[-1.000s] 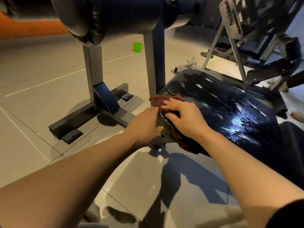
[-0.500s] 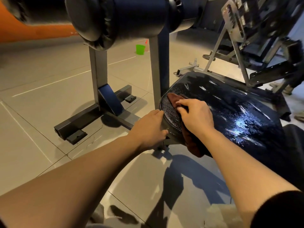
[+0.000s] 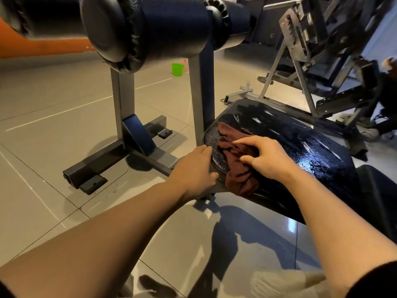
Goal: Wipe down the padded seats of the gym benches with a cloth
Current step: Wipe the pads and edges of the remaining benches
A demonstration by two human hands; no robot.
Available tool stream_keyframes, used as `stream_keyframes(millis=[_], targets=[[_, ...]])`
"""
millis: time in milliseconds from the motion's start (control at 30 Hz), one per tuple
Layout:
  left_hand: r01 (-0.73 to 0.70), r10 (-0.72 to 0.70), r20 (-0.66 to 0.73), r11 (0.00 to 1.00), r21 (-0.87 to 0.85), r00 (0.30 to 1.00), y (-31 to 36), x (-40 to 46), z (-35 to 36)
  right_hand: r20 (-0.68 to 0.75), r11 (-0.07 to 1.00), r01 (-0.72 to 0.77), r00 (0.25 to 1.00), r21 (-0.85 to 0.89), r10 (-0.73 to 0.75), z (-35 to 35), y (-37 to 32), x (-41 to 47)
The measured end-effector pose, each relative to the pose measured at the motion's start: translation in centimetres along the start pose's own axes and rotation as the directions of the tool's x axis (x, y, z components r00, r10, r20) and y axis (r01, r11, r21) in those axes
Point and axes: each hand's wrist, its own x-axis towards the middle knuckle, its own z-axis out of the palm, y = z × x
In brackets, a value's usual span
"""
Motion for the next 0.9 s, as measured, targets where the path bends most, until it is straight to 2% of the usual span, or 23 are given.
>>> stream_keyframes(millis=[33,100,167,267,367,433,500,600,700,800,900], targets=[[-0.004,0.004,-0.003,1.000,0.013,1.000,0.1,0.0,0.1,-0.077,0.996,-0.047,0.996,-0.075,0.041,0.3,0.1,0.0],[-0.007,0.007,-0.005,1.000,0.019,1.000,0.3,0.1,0.4,-0.128,0.974,-0.103,0.989,-0.203,0.078,1.1,-0.3,0.1],[-0.010,0.009,-0.010,1.000,-0.004,1.000,0.2,0.1,0.5,-0.096,0.966,-0.043,0.995,-0.256,0.019,2.1,-1.7,0.0],[0.019,-0.020,-0.021,0.999,-0.048,1.000,-0.2,0.3,0.4,-0.056,0.967,0.075,0.994,-0.242,-0.091,3.6,-4.1,-0.4],[0.040,-0.041,-0.011,0.998,-0.049,0.999,-0.3,0.5,0.2,-0.098,0.958,0.112,0.985,-0.266,-0.142,3.9,-4.3,-0.4],[0.028,-0.029,-0.012,0.999,-0.042,1.000,0.0,0.5,0.2,-0.133,0.950,0.071,0.984,-0.303,-0.115,3.3,-3.2,-0.3],[0.017,-0.018,-0.014,0.999,-0.030,1.000,0.4,0.5,0.2,-0.187,0.940,-0.039,0.982,-0.338,-0.027,2.7,-1.7,-0.4],[0.006,-0.006,-0.016,1.000,-0.002,1.000,0.7,0.2,0.2,-0.225,0.955,-0.138,0.971,-0.262,0.079,2.3,-0.2,-0.5],[0.000,0.000,-0.025,1.000,0.002,1.000,0.5,0.1,0.3,-0.149,0.984,-0.041,0.989,-0.172,0.016,3.1,-1.3,-0.4],[0.005,-0.006,-0.031,1.000,-0.026,1.000,0.3,0.3,0.4,-0.047,0.963,0.073,0.995,-0.258,-0.088,4.2,-3.2,-0.4],[-0.002,0.001,-0.057,1.000,-0.020,0.998,0.7,0.6,0.8,-0.056,0.958,0.108,0.990,-0.267,-0.127,4.1,-3.0,-0.5]])
